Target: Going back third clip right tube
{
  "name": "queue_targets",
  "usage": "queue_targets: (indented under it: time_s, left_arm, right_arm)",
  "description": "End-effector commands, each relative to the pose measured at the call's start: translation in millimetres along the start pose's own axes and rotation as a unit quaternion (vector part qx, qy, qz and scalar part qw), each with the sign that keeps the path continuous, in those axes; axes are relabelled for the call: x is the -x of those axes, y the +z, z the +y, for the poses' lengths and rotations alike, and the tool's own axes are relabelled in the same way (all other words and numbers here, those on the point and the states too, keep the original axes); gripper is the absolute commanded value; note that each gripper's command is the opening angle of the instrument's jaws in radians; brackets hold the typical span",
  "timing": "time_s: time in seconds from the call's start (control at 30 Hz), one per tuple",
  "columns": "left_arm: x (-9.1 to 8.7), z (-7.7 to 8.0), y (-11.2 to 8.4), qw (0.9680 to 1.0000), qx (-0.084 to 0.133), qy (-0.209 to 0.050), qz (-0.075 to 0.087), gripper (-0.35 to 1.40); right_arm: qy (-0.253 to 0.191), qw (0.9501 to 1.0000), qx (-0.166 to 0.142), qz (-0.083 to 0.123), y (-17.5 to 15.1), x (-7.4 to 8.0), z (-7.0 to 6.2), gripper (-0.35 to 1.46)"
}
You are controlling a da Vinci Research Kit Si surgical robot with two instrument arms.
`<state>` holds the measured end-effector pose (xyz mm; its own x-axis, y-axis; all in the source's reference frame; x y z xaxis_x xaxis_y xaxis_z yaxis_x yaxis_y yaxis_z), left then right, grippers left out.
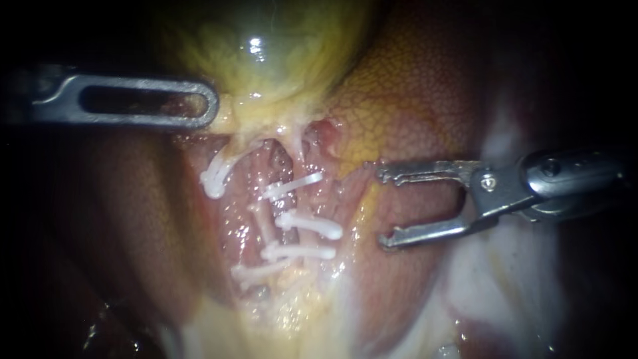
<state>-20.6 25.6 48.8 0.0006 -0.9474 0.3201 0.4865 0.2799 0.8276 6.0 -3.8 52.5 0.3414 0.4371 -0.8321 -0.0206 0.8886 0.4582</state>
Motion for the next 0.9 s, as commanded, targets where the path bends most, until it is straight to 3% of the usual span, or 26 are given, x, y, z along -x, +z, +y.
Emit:
queue_targets:
  time_s: [0.03,0.2,0.57,0.9]
  left_arm:
    - [0.0,0.1,0.1,1.0,0.0,0.0,0.0,-0.35]
    - [-0.2,0.3,0.9,1.0,0.001,0.001,-0.001,-0.35]
    - [-1.2,1.8,5.0,1.0,-0.001,0.005,-0.002,-0.35]
    - [-1.3,1.9,5.1,1.0,-0.002,0.005,-0.002,-0.35]
  right_arm:
    - [-0.003,1.0,0.001,-0.001,-0.3,-0.1,0.0,0.5]
    - [-0.015,0.9999,0.003,-0.002,-1.1,-0.6,0.1,0.5]
    - [-0.015,0.9999,0.003,-0.002,-1.1,-0.8,-0.2,0.5]
    - [-0.015,0.9999,0.006,-0.003,-0.9,-0.8,-0.2,0.5]
